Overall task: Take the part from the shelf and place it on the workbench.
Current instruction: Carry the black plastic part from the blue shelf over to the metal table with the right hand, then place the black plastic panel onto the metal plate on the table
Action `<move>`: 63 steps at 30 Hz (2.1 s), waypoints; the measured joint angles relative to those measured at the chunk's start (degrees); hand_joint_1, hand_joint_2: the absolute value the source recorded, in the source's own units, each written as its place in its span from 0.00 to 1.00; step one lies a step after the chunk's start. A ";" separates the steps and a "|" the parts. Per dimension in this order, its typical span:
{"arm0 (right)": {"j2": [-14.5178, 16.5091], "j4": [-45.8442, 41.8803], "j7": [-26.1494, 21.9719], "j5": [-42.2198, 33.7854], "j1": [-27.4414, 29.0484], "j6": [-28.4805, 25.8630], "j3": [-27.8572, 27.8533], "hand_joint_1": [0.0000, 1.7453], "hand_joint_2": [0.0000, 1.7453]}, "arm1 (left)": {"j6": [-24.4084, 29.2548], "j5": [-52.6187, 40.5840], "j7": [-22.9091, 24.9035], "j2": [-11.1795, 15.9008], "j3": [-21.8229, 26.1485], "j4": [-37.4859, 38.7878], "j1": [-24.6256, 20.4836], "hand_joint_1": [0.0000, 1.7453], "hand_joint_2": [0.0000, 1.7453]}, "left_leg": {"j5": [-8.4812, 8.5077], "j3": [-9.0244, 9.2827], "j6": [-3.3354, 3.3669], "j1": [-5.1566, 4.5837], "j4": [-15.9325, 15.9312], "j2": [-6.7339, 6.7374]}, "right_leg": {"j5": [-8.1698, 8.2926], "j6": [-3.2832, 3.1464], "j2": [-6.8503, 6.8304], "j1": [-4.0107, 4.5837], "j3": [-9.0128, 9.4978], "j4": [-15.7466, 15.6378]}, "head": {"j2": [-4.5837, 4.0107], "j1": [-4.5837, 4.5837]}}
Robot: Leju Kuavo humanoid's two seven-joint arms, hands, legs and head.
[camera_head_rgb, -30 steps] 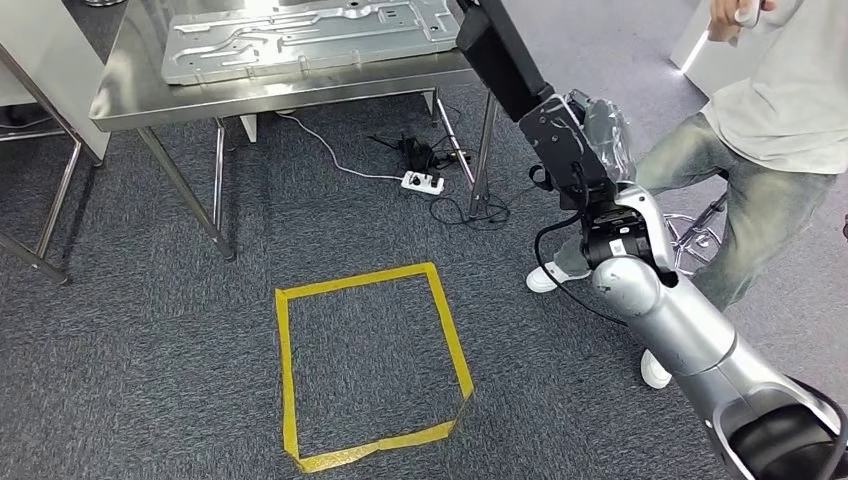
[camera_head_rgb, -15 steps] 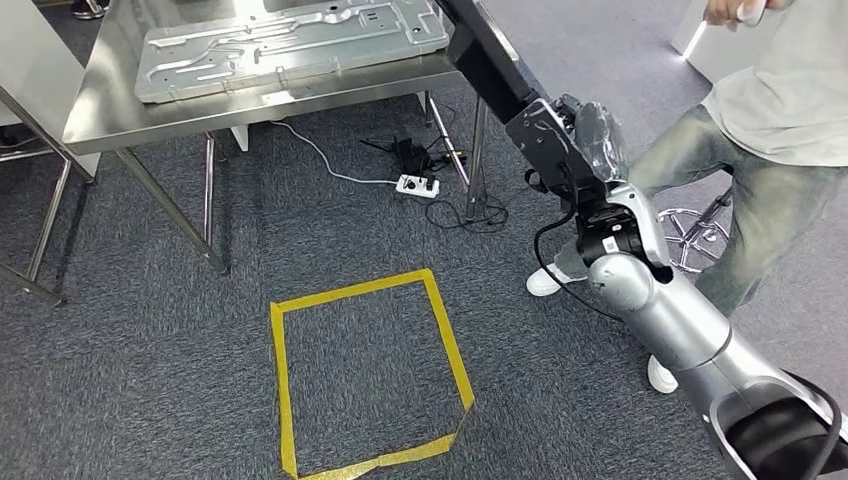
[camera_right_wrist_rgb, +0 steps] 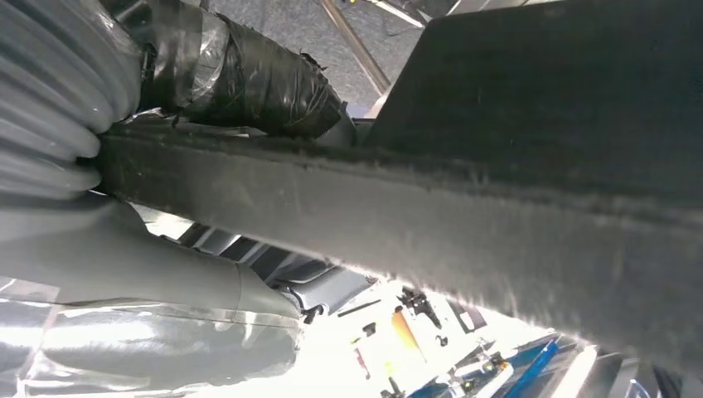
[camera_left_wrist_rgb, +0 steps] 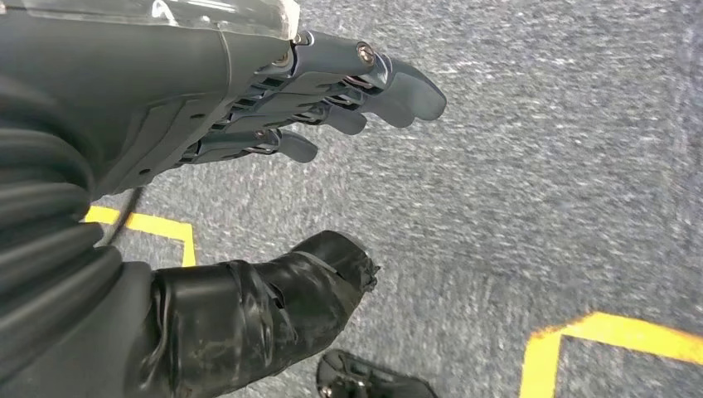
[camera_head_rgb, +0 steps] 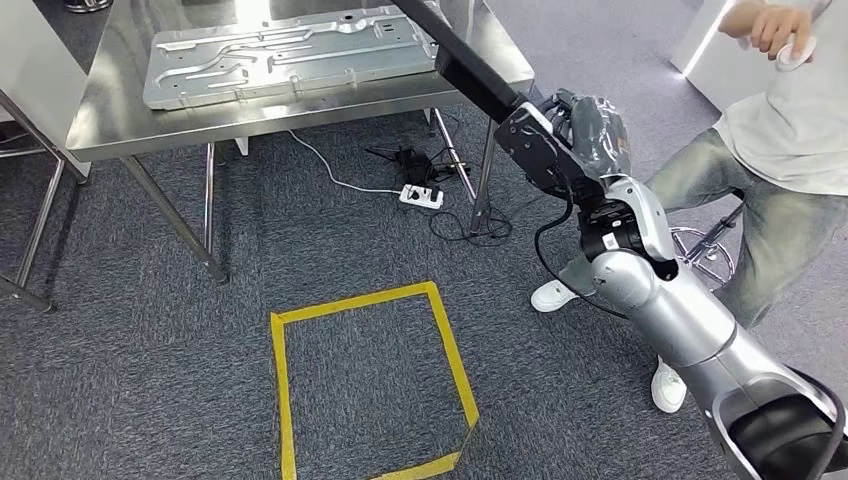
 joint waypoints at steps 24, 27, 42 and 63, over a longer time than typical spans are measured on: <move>-0.38 -0.46 -4.55 22.19 -7.89 19.15 9.39 1.00 1.00 | -0.97 0.03 -1.17 0.01 -0.05 0.01 -0.10 0.00 1.00 | 1.03 -3.70 0.79 -1.33 1.96 -0.18 | 6.42 -1.89 0.17 0.68 4.91 -11.52 | 0.00 0.02; -0.63 -0.52 -5.23 23.01 -8.83 20.31 10.62 1.00 1.00 | -1.04 0.01 -1.14 -0.01 -0.07 0.01 0.00 0.00 1.00 | 1.63 -1.08 1.08 -1.05 -0.58 -0.15 | 6.09 -1.11 0.05 0.57 5.22 -10.56 | 0.00 0.07; -3.37 0.30 -9.83 24.74 -13.15 27.81 18.15 1.00 1.00 | -0.41 -1.17 -0.03 0.53 -1.20 0.02 -0.13 0.00 1.00 | -4.20 0.84 -2.55 0.15 4.51 -0.20 | 7.97 -1.43 -0.19 -0.45 0.56 -9.65 | 0.00 0.26; -8.78 0.28 -7.59 29.30 -8.97 24.51 17.61 1.00 1.00 | 0.84 -0.42 1.00 1.82 -1.29 0.02 0.15 0.00 1.00 | 0.37 1.29 0.26 -0.29 -0.50 -0.25 | -0.38 0.71 0.03 -0.07 -1.98 2.98 | 0.00 0.31</move>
